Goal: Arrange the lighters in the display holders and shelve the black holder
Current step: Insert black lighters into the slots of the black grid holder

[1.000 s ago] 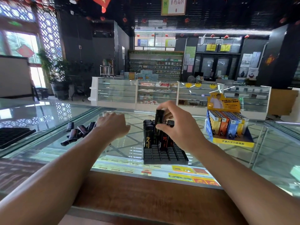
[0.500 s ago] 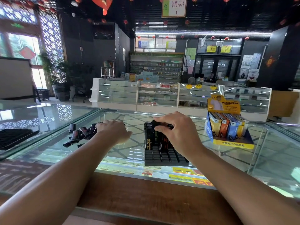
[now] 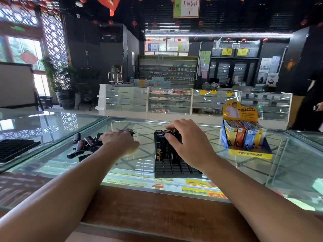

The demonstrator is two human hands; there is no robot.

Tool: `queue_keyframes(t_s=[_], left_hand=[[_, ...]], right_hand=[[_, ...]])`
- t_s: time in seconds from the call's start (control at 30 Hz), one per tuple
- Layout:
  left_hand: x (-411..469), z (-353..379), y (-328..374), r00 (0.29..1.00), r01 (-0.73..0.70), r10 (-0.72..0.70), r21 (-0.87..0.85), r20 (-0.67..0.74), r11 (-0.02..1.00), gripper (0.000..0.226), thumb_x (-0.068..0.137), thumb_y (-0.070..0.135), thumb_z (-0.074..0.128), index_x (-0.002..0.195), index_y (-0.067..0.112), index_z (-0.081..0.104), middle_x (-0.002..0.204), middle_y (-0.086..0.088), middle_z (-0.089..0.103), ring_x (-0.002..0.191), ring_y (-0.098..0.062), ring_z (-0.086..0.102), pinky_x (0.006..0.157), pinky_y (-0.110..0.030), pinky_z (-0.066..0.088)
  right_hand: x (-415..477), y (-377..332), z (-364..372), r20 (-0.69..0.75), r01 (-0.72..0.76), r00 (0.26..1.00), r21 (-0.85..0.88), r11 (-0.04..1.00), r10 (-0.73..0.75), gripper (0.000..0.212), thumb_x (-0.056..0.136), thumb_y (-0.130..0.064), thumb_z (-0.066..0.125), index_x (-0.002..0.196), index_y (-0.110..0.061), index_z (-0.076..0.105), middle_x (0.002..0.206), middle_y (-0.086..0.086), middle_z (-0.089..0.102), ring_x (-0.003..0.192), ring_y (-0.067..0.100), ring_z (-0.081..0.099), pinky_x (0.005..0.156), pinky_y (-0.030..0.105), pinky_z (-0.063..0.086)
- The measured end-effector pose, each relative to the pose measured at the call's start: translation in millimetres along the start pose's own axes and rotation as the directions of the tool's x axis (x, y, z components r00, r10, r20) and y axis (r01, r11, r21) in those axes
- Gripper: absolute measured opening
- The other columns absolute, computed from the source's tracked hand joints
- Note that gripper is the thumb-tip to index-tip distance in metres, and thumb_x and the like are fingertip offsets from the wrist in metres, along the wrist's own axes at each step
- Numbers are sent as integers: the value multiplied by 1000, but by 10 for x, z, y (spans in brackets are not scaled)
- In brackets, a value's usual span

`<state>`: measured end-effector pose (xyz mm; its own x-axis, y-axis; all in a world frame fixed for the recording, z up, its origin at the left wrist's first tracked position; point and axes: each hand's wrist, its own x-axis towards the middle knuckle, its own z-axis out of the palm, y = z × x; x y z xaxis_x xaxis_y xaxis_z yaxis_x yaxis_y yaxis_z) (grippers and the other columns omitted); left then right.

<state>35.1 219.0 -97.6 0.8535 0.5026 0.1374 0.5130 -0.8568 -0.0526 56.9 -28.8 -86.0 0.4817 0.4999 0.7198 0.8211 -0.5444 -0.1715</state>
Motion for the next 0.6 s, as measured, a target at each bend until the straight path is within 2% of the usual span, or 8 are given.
queue_keyframes(t_s=[0.1, 0.27, 0.37, 0.47, 0.53, 0.6], left_hand=[[-25, -2, 49, 1000, -4, 3, -36, -15, 999, 69, 97, 62, 45, 151, 20, 43, 158, -21, 35, 142, -41, 38, 114, -58, 36], [-74, 26, 108, 999, -31, 29, -71, -20, 997, 65, 101, 55, 44, 153, 16, 38, 158, -26, 34, 145, -42, 34, 118, -55, 31], [-45, 38, 96, 996, -53, 43, -131, -81, 990, 66, 103, 55, 49, 151, 13, 36, 151, -28, 41, 139, -42, 40, 115, -56, 37], [15, 56, 75, 989, -87, 63, -179, -135, 980, 80, 96, 64, 55, 149, 9, 32, 143, -30, 47, 132, -42, 48, 109, -53, 45], [35, 60, 74, 985, -94, 61, -209, -160, 973, 85, 95, 67, 52, 151, 8, 28, 141, -30, 48, 130, -42, 50, 108, -52, 47], [40, 58, 70, 981, -86, 44, -222, -189, 971, 79, 98, 68, 46, 150, 10, 28, 133, -26, 52, 122, -39, 55, 101, -50, 50]], right_hand=[[17, 5, 3, 16, -6, 1000, -8, 1000, 6, 24, 105, -44, 56, 116, -26, 66, 107, -10, 65, 106, 12, 53, 88, 32, 45], [18, 16, -34, 30, -19, 999, 21, 1000, 18, 17, 104, -40, 59, 113, -27, 67, 106, -11, 65, 105, 11, 53, 87, 31, 44], [19, 30, -51, 44, -25, 999, 20, 999, 24, 14, 103, -37, 61, 109, -27, 69, 105, -11, 66, 105, 12, 53, 86, 31, 44], [22, 33, -66, 51, -35, 998, 41, 999, 33, 13, 102, -36, 62, 109, -27, 70, 105, -12, 66, 107, 11, 54, 88, 32, 45], [24, 38, -68, 56, -38, 998, 47, 998, 35, 13, 102, -35, 62, 108, -27, 70, 105, -13, 66, 107, 11, 54, 89, 32, 46], [26, 45, -70, 60, -40, 998, 50, 998, 37, 12, 102, -35, 63, 108, -27, 70, 104, -13, 65, 107, 11, 54, 89, 32, 45]])
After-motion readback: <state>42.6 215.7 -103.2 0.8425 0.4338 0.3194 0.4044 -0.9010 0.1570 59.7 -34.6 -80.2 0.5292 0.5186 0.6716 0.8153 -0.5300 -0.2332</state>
